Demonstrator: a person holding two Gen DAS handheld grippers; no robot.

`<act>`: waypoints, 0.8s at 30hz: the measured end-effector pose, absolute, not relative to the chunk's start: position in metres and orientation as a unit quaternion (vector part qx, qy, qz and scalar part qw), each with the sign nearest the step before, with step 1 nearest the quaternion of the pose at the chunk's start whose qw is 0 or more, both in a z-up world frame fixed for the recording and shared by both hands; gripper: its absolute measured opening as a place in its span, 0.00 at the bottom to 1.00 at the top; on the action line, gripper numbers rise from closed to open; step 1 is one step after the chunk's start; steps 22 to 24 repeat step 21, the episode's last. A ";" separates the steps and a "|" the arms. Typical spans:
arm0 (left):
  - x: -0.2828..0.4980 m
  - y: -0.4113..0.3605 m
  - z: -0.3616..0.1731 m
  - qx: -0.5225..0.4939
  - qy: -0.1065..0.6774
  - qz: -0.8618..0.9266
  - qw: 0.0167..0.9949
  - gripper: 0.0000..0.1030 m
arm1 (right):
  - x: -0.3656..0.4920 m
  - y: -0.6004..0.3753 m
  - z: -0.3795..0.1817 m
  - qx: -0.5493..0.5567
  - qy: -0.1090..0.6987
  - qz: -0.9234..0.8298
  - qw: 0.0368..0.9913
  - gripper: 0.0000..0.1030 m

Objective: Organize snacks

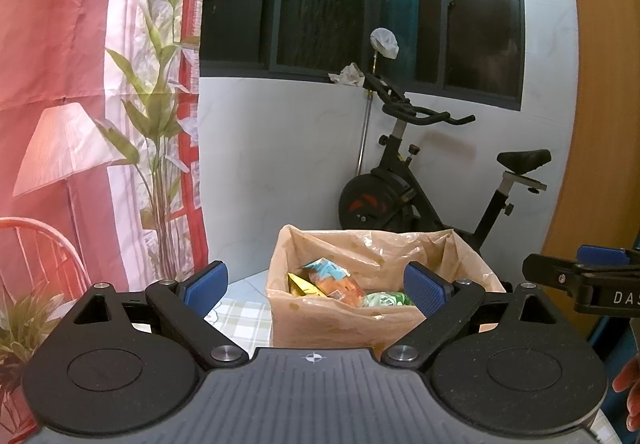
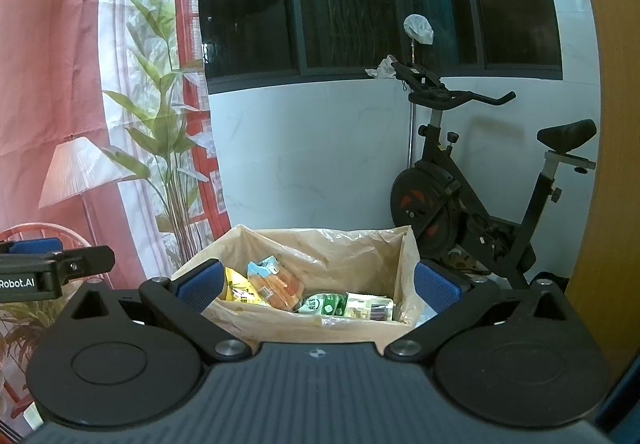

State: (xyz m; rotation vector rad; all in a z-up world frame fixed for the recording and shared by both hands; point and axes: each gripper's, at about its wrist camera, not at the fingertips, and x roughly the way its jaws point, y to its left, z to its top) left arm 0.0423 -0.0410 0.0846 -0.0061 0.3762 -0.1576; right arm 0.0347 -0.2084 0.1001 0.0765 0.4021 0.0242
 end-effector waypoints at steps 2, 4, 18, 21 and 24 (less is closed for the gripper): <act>0.042 -0.041 0.085 -0.003 0.187 -0.076 0.979 0.93 | 0.034 -0.209 0.099 0.037 0.200 0.012 0.979 1.00; 0.041 -0.041 0.085 0.000 0.186 -0.075 0.980 0.93 | 0.034 -0.209 0.099 0.037 0.200 0.011 0.979 1.00; 0.039 -0.041 0.085 -0.002 0.180 -0.076 0.981 0.93 | 0.034 -0.211 0.095 0.036 0.203 0.012 0.978 1.00; 0.039 -0.041 0.084 -0.004 0.180 -0.078 0.981 0.93 | 0.034 -0.211 0.093 0.036 0.204 0.012 0.978 1.00; 0.039 -0.041 0.084 -0.004 0.180 -0.078 0.981 0.93 | 0.034 -0.211 0.093 0.036 0.204 0.012 0.978 1.00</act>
